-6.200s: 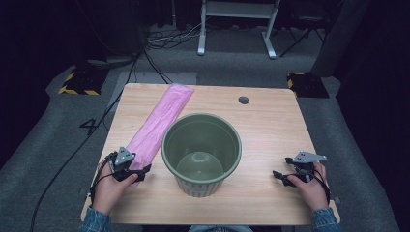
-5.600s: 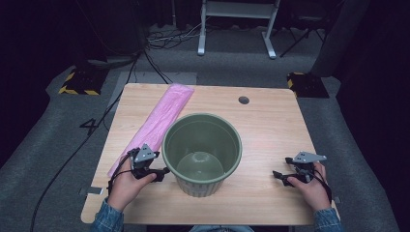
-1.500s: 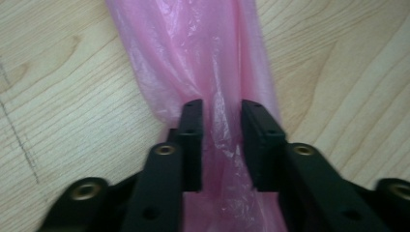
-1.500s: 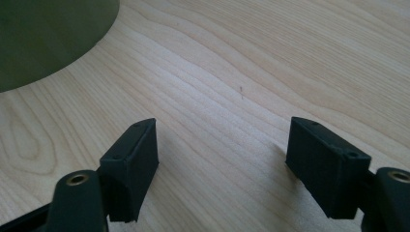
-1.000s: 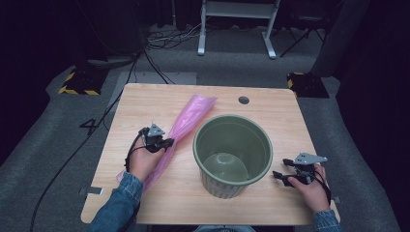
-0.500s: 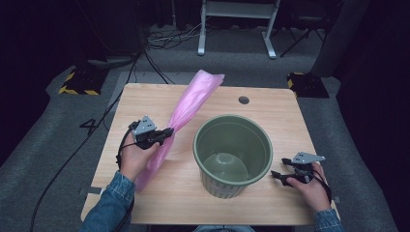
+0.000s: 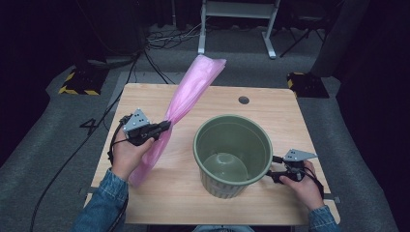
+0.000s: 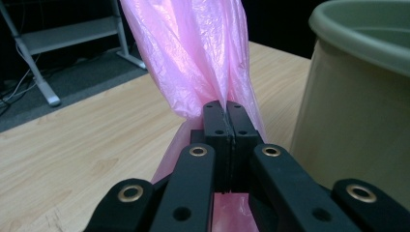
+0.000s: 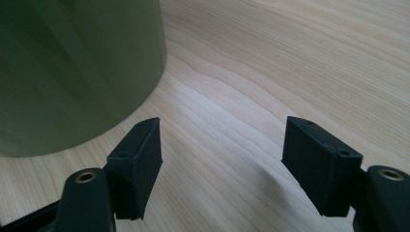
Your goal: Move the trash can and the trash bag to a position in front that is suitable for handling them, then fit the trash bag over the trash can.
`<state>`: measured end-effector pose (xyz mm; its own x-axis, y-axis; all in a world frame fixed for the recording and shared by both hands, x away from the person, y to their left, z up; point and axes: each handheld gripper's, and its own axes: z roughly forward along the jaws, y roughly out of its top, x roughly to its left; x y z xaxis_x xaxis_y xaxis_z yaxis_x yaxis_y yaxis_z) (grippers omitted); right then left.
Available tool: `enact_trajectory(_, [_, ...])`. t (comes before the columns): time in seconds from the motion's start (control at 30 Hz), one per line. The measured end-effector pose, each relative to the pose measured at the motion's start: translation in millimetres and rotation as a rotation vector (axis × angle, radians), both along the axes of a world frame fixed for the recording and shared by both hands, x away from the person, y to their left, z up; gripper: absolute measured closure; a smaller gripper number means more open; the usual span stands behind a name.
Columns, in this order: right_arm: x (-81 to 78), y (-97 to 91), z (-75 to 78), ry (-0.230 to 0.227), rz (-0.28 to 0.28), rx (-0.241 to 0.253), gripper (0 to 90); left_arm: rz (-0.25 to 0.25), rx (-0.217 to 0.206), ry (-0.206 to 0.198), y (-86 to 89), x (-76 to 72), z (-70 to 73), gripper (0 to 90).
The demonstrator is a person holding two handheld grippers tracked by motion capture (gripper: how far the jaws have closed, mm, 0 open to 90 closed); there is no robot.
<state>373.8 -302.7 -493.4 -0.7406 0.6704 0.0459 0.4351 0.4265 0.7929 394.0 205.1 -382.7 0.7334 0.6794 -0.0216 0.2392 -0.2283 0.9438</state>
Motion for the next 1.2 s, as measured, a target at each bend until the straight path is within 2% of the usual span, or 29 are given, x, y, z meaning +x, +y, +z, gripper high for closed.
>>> enact_trajectory(0.23, [2.0, 18.6, 1.7, -0.012, 0.048, 0.009, 30.2, -0.038, -0.034, -0.028, -0.3, -8.0, 13.3, 89.2])
enact_trajectory(0.43, [2.5, 27.9, 3.8, -0.019, 0.066, 0.015, 31.2, -0.049, -0.047, -0.041, -1.5, -12.7, 26.7, 89.1])
enact_trajectory(0.53, [2.4, 31.3, 4.5, -0.023, 0.065, 0.001, 31.9, -0.056, -0.052, -0.052, -2.4, -14.8, 33.6, 89.1])
enact_trajectory(0.77, [-0.6, 41.2, 2.8, -0.013, 0.098, 0.010, 31.4, -0.084, -0.056, -0.100, -7.4, -20.7, 58.6, 89.1])
enact_trajectory(1.0, [-4.8, 32.8, 5.4, -0.017, 0.067, 0.012, 30.2, -0.133, -0.056, -0.140, -21.4, -20.7, 89.1, 89.1])
enact_trajectory(1.2, [-7.7, 22.3, 5.2, -0.015, 0.025, 0.006, 30.2, -0.183, -0.064, -0.157, -36.5, -19.5, 105.2, 89.2])
